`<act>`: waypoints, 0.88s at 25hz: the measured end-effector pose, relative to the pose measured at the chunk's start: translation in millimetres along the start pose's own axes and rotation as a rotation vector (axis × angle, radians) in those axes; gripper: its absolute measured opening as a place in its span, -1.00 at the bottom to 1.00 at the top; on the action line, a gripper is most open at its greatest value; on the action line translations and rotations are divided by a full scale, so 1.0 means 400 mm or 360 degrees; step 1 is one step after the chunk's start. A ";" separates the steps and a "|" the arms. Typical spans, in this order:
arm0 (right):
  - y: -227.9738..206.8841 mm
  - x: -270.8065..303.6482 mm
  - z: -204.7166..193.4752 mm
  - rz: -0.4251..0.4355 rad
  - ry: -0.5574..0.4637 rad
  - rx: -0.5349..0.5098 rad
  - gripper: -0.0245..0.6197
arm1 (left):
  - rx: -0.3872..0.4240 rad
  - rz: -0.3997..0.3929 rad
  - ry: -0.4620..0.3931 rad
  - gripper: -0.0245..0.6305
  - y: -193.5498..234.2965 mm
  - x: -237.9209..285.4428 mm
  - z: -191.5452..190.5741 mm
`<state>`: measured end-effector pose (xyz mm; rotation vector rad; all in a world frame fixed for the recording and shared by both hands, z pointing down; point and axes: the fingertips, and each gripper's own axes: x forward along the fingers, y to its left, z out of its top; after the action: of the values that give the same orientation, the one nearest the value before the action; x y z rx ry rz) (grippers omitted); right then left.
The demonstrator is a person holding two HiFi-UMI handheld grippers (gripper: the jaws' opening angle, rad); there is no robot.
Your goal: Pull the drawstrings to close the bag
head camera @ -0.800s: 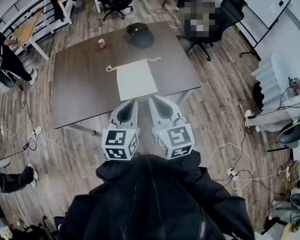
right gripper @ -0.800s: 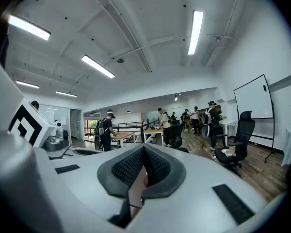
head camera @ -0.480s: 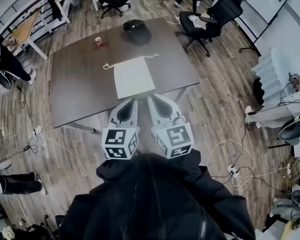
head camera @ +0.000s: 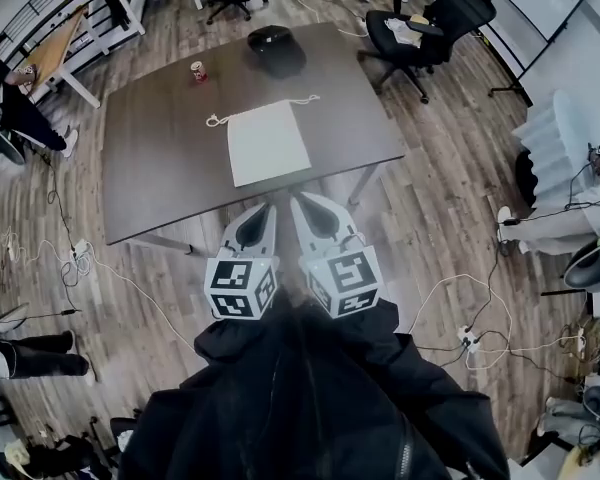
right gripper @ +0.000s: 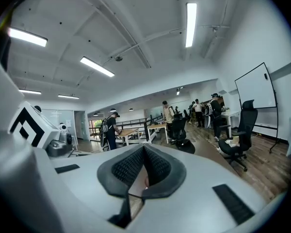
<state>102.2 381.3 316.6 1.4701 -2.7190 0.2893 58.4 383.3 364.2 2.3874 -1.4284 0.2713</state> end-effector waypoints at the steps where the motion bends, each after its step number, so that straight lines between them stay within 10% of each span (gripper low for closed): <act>1: -0.002 0.002 -0.006 0.0006 0.0009 0.0005 -0.86 | -0.0004 0.0006 0.0011 -0.82 0.001 0.004 -0.007; 22: -0.160 0.457 -0.033 -0.0069 0.0204 -0.0061 -0.86 | -0.0193 0.0024 0.0055 -0.82 0.365 0.334 0.080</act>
<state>53.9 198.7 360.8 1.4452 -2.5751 0.3164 -7.0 198.9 407.5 2.2655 -1.4065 0.2222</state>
